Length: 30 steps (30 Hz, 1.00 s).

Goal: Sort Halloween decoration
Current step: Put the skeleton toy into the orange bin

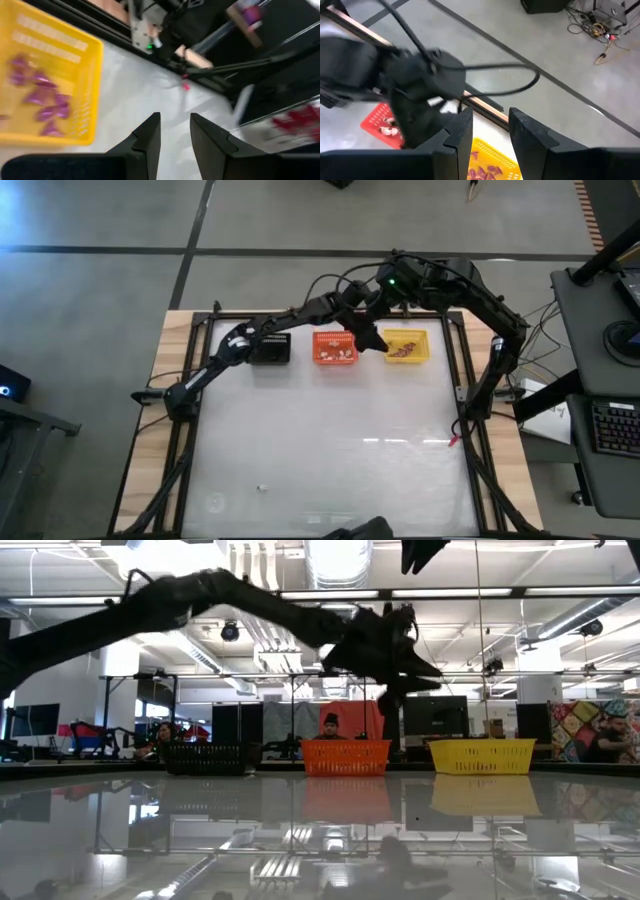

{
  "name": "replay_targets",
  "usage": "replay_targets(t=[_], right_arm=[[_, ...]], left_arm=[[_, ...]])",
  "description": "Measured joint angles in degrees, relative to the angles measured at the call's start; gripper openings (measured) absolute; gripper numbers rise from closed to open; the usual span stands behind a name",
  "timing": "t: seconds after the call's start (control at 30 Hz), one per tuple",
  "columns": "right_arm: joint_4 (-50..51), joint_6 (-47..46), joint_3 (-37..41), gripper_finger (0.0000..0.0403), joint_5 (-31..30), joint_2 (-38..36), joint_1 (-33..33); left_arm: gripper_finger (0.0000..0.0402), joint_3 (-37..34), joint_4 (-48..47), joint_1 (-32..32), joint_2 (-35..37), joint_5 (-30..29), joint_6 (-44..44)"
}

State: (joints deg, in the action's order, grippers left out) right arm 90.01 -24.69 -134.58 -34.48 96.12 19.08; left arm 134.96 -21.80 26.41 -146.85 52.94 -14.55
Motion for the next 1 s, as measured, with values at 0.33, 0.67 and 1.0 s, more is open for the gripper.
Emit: replay_targets(t=[0.33,0.67,1.0], right_arm=[[0.0,1.9,0.0,0.0118,0.3,0.0,0.0],[0.0,5.4,0.0,0.0118,10.9,-0.5,-1.3],[0.0,4.9,1.1,0.0118,11.0,-0.4,-5.4]], left_arm=[[0.0086,0.1,-26.5,0.1,11.4,-17.2,23.3],[0.0087,0.0,-49.5,1.3,20.6,-30.0,35.0],[0.0087,-0.1,-56.3,2.7,29.0,-30.9,36.4]])
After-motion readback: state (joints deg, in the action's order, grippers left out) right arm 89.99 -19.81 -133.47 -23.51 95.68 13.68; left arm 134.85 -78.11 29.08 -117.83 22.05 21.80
